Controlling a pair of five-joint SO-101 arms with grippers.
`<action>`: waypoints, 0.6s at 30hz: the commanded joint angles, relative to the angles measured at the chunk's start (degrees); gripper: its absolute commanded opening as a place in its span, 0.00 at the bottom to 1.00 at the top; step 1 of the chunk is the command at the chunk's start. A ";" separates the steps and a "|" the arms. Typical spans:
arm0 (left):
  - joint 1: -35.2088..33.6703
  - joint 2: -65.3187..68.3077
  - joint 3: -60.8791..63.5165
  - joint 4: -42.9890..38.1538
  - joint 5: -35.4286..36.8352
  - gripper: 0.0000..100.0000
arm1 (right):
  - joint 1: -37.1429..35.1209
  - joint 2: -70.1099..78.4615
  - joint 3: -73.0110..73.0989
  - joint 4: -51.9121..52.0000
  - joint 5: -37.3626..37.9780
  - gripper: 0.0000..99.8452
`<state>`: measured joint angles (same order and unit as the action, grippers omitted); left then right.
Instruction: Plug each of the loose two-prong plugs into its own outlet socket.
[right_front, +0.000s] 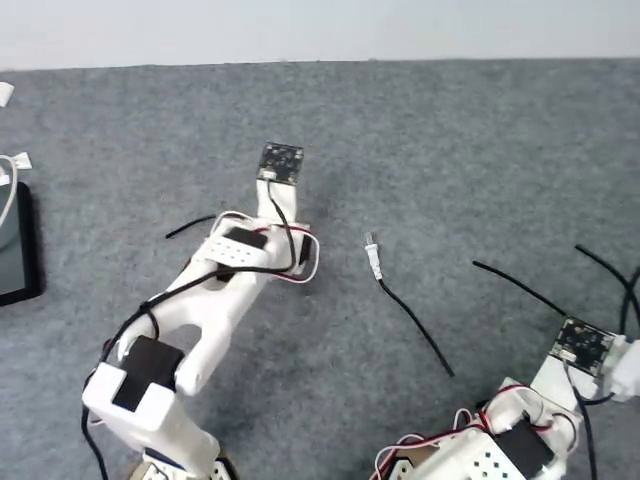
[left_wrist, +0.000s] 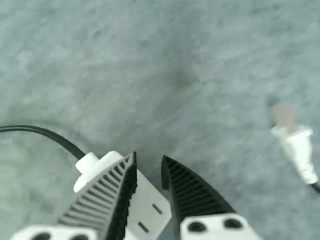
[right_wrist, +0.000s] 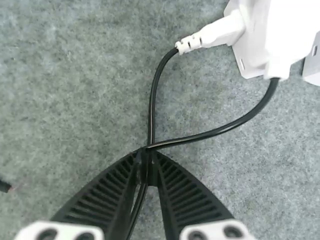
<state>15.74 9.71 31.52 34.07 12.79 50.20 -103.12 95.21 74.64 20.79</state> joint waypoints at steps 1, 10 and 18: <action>-3.52 -2.11 -1.63 8.70 -0.44 0.01 | -0.13 -0.84 1.14 -0.04 0.62 0.01; -5.36 -5.63 2.07 8.35 -0.53 0.01 | -0.13 -0.84 1.14 -0.04 0.62 0.01; -1.49 -23.82 11.21 8.26 -0.44 0.01 | -0.13 -0.84 1.14 -0.04 0.62 0.01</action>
<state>12.48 -3.65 39.43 42.42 12.79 50.20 -103.12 95.21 74.64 20.79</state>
